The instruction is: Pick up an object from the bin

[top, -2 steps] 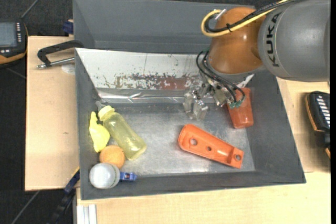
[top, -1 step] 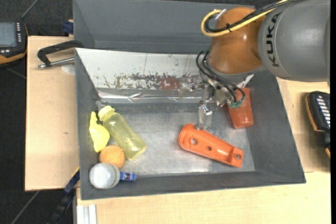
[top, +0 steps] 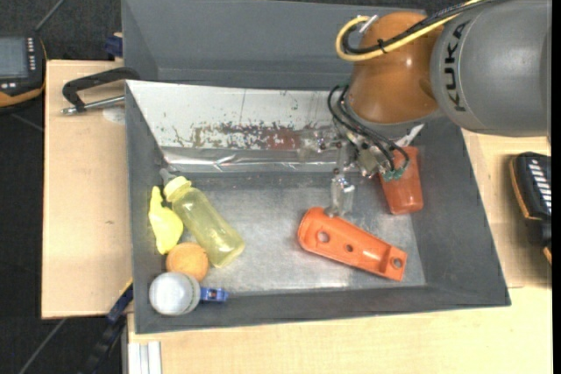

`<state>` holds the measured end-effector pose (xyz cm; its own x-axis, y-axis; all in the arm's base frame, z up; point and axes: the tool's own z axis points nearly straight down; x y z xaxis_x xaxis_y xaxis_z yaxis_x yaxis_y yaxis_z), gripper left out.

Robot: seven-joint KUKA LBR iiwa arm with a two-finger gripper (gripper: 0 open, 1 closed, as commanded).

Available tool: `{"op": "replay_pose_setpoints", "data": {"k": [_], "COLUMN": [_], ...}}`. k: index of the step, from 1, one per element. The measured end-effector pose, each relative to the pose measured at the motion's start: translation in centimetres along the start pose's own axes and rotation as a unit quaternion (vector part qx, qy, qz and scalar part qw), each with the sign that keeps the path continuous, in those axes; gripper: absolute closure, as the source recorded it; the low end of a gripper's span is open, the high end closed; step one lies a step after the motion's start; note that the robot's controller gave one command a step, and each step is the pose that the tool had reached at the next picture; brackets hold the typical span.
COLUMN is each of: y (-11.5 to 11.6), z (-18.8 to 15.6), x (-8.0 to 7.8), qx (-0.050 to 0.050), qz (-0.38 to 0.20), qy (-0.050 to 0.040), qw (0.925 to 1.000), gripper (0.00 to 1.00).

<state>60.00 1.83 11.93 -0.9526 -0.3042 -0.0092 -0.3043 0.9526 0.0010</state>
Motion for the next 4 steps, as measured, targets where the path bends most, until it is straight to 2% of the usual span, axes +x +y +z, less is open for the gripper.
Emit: {"op": "replay_pose_setpoints", "data": {"k": [1, 2, 3, 4], "y": [-0.7, -1.0, -1.0, -0.6], "z": [4.3, 4.8, 4.7, 2.5], "x": [5.2, 5.8, 5.7, 5.8], "qx": [0.000, 0.000, 0.000, 0.000], "qz": [0.027, 0.051, 0.052, 0.046], "qy": [-0.0014, -0.0026, -0.0030, -0.0043], "qw": [0.9996, 0.9987, 0.9987, 0.9989], "gripper": [0.00, 1.00, 1.00, 1.00]}}
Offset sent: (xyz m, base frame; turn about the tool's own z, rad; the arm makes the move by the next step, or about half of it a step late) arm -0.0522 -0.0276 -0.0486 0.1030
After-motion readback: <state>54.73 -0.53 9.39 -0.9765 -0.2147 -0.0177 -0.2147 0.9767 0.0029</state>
